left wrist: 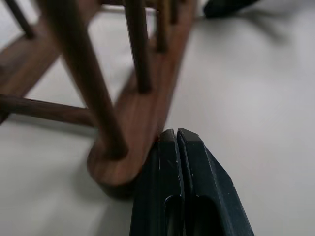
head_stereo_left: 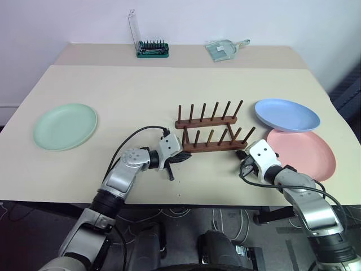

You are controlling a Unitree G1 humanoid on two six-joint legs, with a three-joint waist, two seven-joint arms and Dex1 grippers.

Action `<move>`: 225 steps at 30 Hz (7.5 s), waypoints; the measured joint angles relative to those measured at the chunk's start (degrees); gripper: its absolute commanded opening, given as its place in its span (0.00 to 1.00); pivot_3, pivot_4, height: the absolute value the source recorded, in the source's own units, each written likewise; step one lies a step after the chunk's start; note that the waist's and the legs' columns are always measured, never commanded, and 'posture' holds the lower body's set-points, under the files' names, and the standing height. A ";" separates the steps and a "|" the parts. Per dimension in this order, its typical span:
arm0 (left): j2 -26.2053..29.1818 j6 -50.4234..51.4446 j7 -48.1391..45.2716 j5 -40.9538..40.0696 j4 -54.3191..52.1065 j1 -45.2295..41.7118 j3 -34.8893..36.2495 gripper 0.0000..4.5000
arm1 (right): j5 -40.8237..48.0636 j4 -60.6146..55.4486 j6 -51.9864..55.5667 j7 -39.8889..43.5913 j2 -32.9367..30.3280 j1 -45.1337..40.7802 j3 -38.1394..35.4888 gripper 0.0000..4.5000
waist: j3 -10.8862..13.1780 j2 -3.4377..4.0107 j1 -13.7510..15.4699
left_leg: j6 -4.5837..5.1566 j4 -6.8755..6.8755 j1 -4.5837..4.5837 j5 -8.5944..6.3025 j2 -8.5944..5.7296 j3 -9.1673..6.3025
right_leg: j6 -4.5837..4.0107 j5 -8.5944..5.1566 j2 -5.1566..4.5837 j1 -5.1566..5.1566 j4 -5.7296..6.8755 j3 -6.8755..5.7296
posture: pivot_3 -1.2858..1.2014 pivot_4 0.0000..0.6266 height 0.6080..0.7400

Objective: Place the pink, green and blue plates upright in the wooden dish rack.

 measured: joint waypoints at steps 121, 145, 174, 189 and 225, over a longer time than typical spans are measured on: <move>0.84 3.40 -11.08 -16.08 -5.53 2.79 4.06 0.00 | 61.13 8.60 21.16 4.08 4.33 -28.55 -26.53 0.01 | 0.20 0.04 -0.01 | 0.07 -0.25 -0.17 -0.03 -0.07 0.06 | 0.00 0.01 -0.14 -0.18 -0.16 -0.03 | 0.52 0.24 0.94; 1.08 4.96 -9.02 -16.27 -8.38 3.72 4.79 0.00 | 45.08 10.20 8.67 -0.71 -2.27 -25.97 -27.99 0.72 | 0.24 0.09 0.13 | 0.06 -0.30 -0.19 -0.03 -0.09 0.12 | 0.01 0.00 -0.16 -0.23 -0.19 -0.02 | 0.52 0.24 0.94; 10.98 47.39 61.42 -3.71 -11.33 -6.00 53.82 0.99 | 25.22 -15.91 6.30 18.52 -9.53 -21.37 5.84 0.74 | 1.07 -1.26 0.27 | -0.47 -0.31 -0.19 0.25 -0.06 0.03 | 0.03 0.01 -0.15 -0.25 -0.14 -0.07 | 0.52 0.24 0.94; 4.69 49.88 65.67 -8.94 -8.02 -9.30 63.58 0.13 | 21.47 -15.12 5.30 18.18 -6.87 -18.06 5.82 0.74 | 1.10 -1.35 0.13 | -0.54 -0.34 -0.16 0.27 -0.07 0.03 | 0.03 0.01 -0.15 -0.26 -0.10 -0.07 | 0.52 0.24 0.94; -7.61 29.85 44.37 -25.04 -28.66 -19.92 28.61 0.00 | -29.03 7.36 -29.62 1.66 -1.19 -38.52 18.00 0.34 | 1.21 -1.42 0.01 | -0.62 -0.29 -0.15 0.38 -0.01 0.13 | 0.03 0.01 0.04 -0.25 -0.11 -0.04 | 0.52 0.24 0.94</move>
